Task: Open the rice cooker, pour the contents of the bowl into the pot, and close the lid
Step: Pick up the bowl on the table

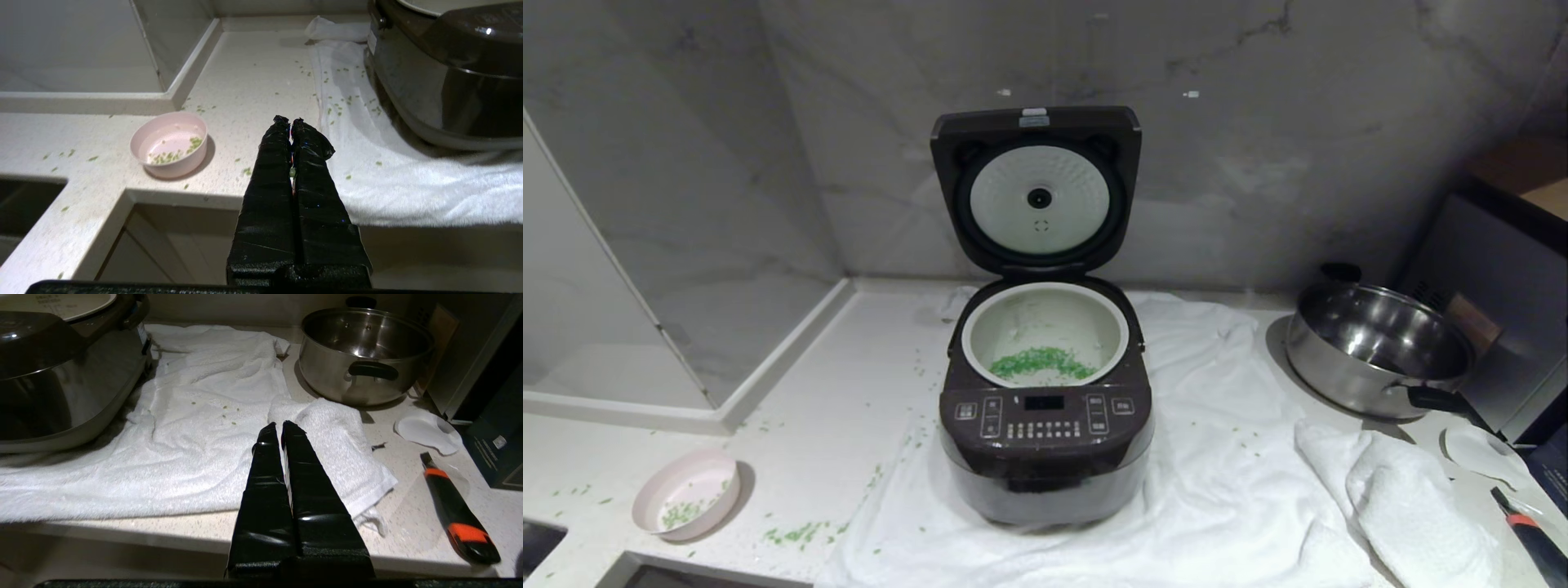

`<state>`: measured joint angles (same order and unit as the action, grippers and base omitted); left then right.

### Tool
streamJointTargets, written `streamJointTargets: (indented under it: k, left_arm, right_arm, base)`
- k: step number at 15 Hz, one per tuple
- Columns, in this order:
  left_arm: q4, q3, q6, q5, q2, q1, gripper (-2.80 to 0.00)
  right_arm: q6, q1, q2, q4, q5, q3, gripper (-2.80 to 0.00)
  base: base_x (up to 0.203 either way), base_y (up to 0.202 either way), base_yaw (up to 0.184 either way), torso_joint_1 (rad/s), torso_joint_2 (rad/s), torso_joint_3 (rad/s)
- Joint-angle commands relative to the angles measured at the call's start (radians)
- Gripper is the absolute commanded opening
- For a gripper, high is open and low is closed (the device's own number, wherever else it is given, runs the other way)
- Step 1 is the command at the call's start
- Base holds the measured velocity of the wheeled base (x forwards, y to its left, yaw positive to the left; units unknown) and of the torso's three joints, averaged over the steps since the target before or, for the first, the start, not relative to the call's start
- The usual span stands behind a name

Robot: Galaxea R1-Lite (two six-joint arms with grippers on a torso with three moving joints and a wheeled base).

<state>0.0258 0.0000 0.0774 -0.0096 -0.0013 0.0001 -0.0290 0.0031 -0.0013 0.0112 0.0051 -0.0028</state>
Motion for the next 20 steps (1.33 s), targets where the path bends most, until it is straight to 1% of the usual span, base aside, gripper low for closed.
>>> streamJointTargets:
  k: [1, 5, 7, 10, 11, 12, 13, 15, 17, 20]
  left_arm:
    - [0.0, 0.008, -0.001, 0.0, 0.0, 0.001, -2.8]
    - [0.002, 0.008, -0.008, -0.001, 0.0, 0.001, -2.8]
    - [0.001, 0.008, -0.01, 0.0, 0.0, 0.0, -2.8]
    - [-0.011, 0.004, -0.022, 0.007, -0.002, 0.001, -2.8]
    - [-0.016, -0.018, -0.023, 0.014, 0.002, 0.002, -2.8]
    - [-0.029, -0.073, -0.033, 0.031, 0.022, 0.003, -2.8]
    - [-0.053, -0.164, -0.061, 0.053, 0.071, 0.003, -2.8]
    - [-0.103, -0.304, -0.104, 0.085, 0.251, 0.005, -2.8]
    - [-0.149, -0.391, -0.124, 0.128, 0.454, 0.022, -2.8]
    - [-0.2, -0.479, -0.132, 0.186, 0.751, 0.05, -2.8]
  right_arm:
    - [0.0, 0.002, 0.001, 0.0, -0.001, 0.0, -2.8]
    - [0.0, 0.002, 0.001, 0.001, -0.001, 0.0, -2.8]
    - [0.001, 0.002, 0.001, 0.001, -0.001, 0.0, -2.8]
    - [0.001, 0.002, 0.001, 0.0, -0.001, 0.0, -2.8]
    - [0.001, 0.002, 0.001, 0.001, -0.001, 0.0, -2.8]
    - [0.001, 0.002, 0.001, 0.0, -0.001, 0.0, -2.8]
    - [0.001, 0.002, 0.001, 0.0, -0.001, 0.0, -2.8]
    - [0.001, 0.002, 0.001, 0.0, -0.001, 0.0, -2.8]
    - [0.001, 0.002, 0.001, 0.001, -0.001, 0.0, -2.8]
    - [0.001, 0.002, 0.001, 0.001, -0.001, 0.0, -2.8]
  base:
    - [0.203, 0.0, 0.005, 0.006, 0.01, 0.002]
    - [0.195, 0.0, 0.001, 0.004, 0.0, 0.001]
    - [0.129, 0.0, 0.004, 0.012, 0.0, 0.0]
    - [0.0, 0.0, 0.0, 0.0, 0.0, 0.0]
    - [0.0, 0.0, 0.0, 0.0, 0.0, 0.0]
    - [0.0, 0.0, 0.0, 0.0, 0.0, 0.0]
    - [0.0, 0.0, 0.0, 0.0, 0.0, 0.0]
    - [0.0, 0.0, 0.0, 0.0, 0.0, 0.0]
    - [0.0, 0.0, 0.0, 0.0, 0.0, 0.0]
    - [0.0, 0.0, 0.0, 0.0, 0.0, 0.0]
